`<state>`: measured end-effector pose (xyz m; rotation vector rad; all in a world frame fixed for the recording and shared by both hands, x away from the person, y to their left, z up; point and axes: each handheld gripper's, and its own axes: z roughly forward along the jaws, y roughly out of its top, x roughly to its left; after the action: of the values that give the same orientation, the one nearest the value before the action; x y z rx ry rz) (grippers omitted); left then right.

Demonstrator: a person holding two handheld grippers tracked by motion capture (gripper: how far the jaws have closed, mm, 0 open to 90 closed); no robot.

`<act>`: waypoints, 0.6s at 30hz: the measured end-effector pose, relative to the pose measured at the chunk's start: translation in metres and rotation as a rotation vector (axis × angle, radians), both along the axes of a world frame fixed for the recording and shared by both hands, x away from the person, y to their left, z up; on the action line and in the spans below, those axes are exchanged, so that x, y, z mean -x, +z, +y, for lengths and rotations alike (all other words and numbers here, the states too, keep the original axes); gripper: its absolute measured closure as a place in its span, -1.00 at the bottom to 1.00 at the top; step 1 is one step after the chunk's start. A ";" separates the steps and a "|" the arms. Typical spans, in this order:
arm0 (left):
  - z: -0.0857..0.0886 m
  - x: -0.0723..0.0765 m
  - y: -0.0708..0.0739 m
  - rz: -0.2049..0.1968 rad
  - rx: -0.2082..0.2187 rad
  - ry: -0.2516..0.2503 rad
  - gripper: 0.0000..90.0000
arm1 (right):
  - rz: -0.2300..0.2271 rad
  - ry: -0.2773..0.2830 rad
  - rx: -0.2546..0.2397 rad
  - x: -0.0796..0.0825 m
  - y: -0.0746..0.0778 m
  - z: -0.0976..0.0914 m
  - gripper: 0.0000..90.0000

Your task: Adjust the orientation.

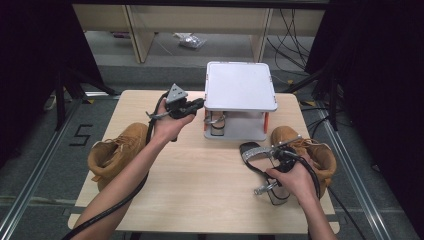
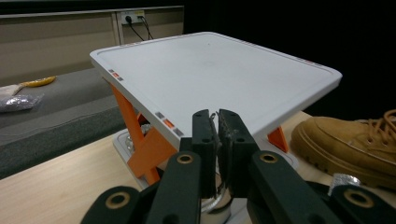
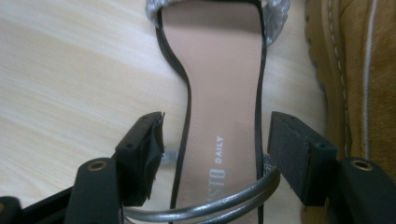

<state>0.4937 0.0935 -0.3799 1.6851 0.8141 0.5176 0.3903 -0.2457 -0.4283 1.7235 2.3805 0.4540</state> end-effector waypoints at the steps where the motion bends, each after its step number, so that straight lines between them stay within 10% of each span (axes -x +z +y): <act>1: 0.002 0.003 -0.002 0.000 -0.005 -0.006 0.88 | 0.001 0.012 0.004 -0.002 -0.001 0.000 -0.21; 18: 0.029 0.072 -0.042 0.020 -0.024 -0.066 0.82 | 0.107 0.022 0.142 -0.020 -0.010 0.014 -0.24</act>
<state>0.4219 0.1222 -0.4215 1.7362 0.7674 0.4675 0.4100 -0.2316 -0.4378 1.7010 2.4406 0.1948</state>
